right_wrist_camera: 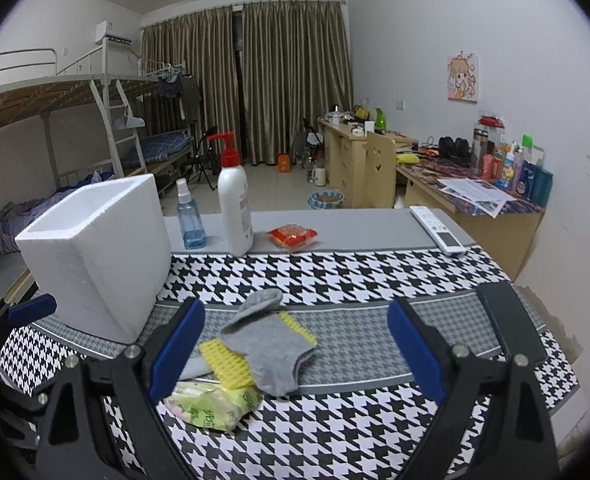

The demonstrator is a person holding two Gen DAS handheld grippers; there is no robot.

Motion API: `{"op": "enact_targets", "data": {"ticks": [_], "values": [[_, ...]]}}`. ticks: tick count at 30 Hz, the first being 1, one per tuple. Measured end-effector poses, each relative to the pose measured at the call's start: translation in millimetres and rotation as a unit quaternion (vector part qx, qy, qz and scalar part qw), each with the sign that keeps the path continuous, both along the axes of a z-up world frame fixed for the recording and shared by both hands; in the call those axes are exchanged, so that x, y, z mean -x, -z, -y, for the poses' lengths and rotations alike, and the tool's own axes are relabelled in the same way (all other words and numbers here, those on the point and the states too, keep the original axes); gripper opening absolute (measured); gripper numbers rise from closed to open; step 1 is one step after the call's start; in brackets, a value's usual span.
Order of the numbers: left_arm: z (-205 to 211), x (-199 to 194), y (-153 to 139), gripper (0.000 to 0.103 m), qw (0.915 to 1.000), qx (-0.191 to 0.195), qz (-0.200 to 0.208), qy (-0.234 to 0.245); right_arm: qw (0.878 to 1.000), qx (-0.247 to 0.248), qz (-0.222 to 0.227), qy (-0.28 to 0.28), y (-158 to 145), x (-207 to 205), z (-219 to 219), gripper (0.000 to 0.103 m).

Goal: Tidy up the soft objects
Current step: 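Move the left tool toward the green packet while the right tool approaches the grey sock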

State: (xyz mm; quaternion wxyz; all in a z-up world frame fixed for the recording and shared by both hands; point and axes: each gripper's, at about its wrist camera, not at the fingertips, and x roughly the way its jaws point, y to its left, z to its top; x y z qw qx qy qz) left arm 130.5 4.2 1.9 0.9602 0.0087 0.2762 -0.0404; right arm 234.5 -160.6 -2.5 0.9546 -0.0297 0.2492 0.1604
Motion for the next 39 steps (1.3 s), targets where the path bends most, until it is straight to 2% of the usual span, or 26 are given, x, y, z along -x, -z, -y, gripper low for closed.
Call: {"op": "enact_targets", "data": {"ticks": [20, 39], "values": [[11, -14, 25, 0.102, 0.9990, 0.013, -0.038, 0.022, 0.999, -0.018, -0.027, -0.010, 20, -8, 15, 0.095], [25, -29, 45, 0.102, 0.9970, 0.025, -0.072, 0.017, 0.997, 0.001, -0.065, -0.028, 43, -25, 23, 0.095]]}}
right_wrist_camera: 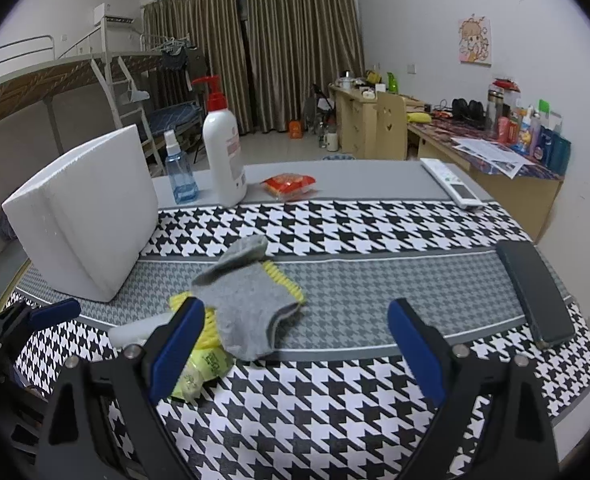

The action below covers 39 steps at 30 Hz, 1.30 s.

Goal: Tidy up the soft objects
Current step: 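Move the left tool toward the green packet while the right tool approaches the grey sock, then grasp the green tissue packet with the left tool while the right tool grasps the grey sock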

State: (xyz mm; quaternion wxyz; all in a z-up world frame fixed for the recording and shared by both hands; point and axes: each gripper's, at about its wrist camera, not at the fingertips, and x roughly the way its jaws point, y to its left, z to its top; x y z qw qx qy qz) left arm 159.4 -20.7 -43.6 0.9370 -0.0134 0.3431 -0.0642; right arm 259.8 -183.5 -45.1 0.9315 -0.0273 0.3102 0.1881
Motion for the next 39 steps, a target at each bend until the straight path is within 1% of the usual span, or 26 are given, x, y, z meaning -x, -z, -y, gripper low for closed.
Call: {"op": "enact_targets", "data": {"ticks": [6, 10, 17, 23, 31, 34, 36, 38, 39], "values": [[6, -6, 7, 0.102, 0.9998, 0.010, -0.018, 0.000, 1.000, 0.009, -0.008, -0.003, 2, -8, 3, 0.095], [10, -11, 13, 0.102, 0.9991, 0.023, -0.035, -0.004, 1.000, 0.013, -0.017, -0.004, 6, -14, 6, 0.095], [17, -18, 22, 0.102, 0.9983, 0.016, -0.054, -0.015, 1.000, 0.015, -0.023, -0.012, 10, -20, 8, 0.095], [18, -23, 31, 0.101, 0.9965, 0.024, -0.077, -0.023, 0.999, 0.010, -0.035, -0.018, 15, -26, 11, 0.095], [21, -25, 34, 0.099, 0.9958, 0.017, -0.082, -0.036, 0.999, 0.010, -0.034, -0.028, 17, -30, 9, 0.095], [23, -26, 33, 0.097, 0.9956, 0.010, -0.083, -0.042, 0.999, 0.012, -0.034, -0.031, 19, -30, 7, 0.095], [24, -28, 33, 0.093, 0.9955, 0.008, -0.083, -0.045, 0.999, 0.013, -0.036, -0.029, 20, -31, 6, 0.095], [24, -28, 33, 0.087, 0.9951, 0.004, -0.083, -0.053, 0.999, 0.013, -0.037, -0.030, 20, -32, 7, 0.095], [26, -28, 33, 0.087, 0.9951, -0.002, -0.082, -0.055, 0.999, 0.013, -0.037, -0.030, 20, -32, 6, 0.095]]}}
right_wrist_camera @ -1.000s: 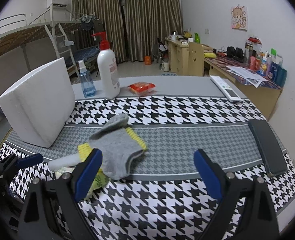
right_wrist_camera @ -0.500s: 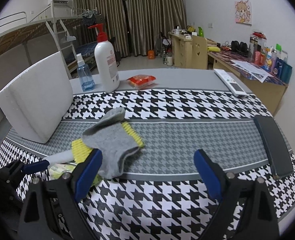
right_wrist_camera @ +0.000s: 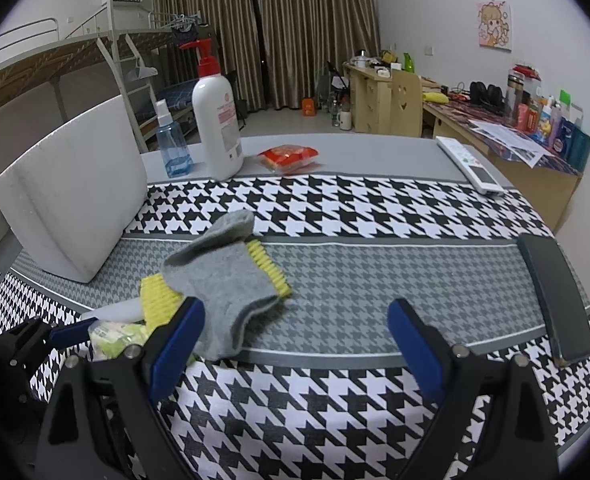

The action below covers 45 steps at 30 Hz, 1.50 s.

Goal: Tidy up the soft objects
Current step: 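Grasp the green tissue packet with the left tool while the right tool grasps the grey sock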

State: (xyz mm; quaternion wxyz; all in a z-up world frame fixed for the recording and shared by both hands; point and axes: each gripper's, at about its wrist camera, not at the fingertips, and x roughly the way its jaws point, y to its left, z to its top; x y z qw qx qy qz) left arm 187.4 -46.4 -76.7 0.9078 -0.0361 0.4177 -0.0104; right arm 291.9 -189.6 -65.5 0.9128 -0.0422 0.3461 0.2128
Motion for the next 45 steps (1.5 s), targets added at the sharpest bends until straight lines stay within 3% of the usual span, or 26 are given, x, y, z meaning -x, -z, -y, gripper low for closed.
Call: {"op": "enact_targets", "data": {"ticks": [3, 14, 32, 41, 45], "values": [[4, 1, 0, 0.077, 0.9999, -0.001, -0.003, 0.013, 1.000, 0.000, 0.000, -0.003, 1, 1, 0, 0.095], [3, 0, 1, 0.072, 0.9996, 0.014, -0.003, 0.024, 1.000, -0.004, -0.008, -0.002, 3, -2, 1, 0.095], [-22, 23, -19, 0.072, 0.9992, 0.025, 0.016, 0.025, 0.999, -0.009, -0.021, -0.032, 2, -11, -28, 0.095], [-42, 22, -22, 0.072, 0.9993, 0.030, 0.022, -0.005, 0.998, -0.005, -0.032, -0.056, 7, -15, -48, 0.095], [-48, 21, -23, 0.072, 0.9991, 0.033, 0.024, -0.009, 0.997, -0.002, -0.042, -0.065, 11, -19, -54, 0.089]]}}
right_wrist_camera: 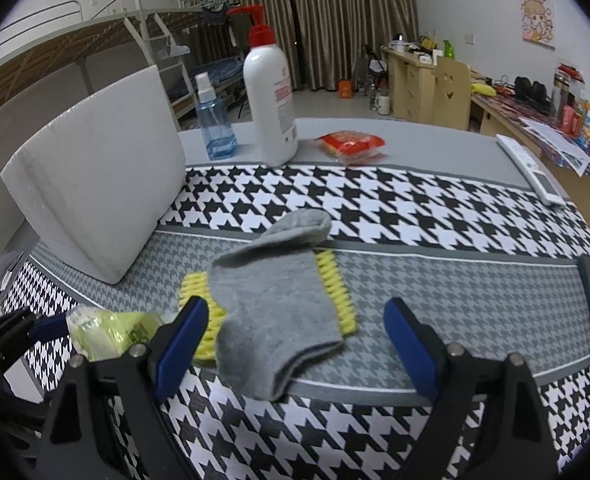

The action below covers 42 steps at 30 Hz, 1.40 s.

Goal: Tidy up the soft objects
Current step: 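Grasp the green tissue packet with the left tool while the right tool grasps the grey sock, then lift the green packet with the left tool while the right tool lifts the grey sock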

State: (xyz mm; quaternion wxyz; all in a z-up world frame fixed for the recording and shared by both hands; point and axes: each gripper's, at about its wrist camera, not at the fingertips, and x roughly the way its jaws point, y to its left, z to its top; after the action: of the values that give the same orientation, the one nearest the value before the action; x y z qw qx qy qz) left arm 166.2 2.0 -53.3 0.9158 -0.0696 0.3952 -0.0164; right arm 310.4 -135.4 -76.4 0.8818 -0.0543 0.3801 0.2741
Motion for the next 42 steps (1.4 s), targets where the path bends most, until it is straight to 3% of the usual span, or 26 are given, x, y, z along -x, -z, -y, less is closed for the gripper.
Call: {"op": "enact_targets", "data": {"ticks": [6, 16, 27, 42], "values": [[-5, -2, 1, 0.072, 1.0000, 0.008, -0.001, -0.001, 1.000, 0.014, -0.015, -0.006, 6, -4, -8, 0.072], [-8, -3, 4, 0.072, 0.9999, 0.015, -0.007, -0.001, 0.999, 0.026, -0.024, -0.015, 11, -4, -15, 0.053], [-9, -4, 4, 0.072, 0.9998, 0.013, -0.007, 0.016, 0.999, 0.031, -0.023, -0.015, 12, 1, -16, 0.013], [-10, 3, -4, 0.072, 0.9996, 0.011, 0.009, 0.023, 1.000, 0.006, -0.005, -0.002, -10, 11, -7, 0.010]]}}
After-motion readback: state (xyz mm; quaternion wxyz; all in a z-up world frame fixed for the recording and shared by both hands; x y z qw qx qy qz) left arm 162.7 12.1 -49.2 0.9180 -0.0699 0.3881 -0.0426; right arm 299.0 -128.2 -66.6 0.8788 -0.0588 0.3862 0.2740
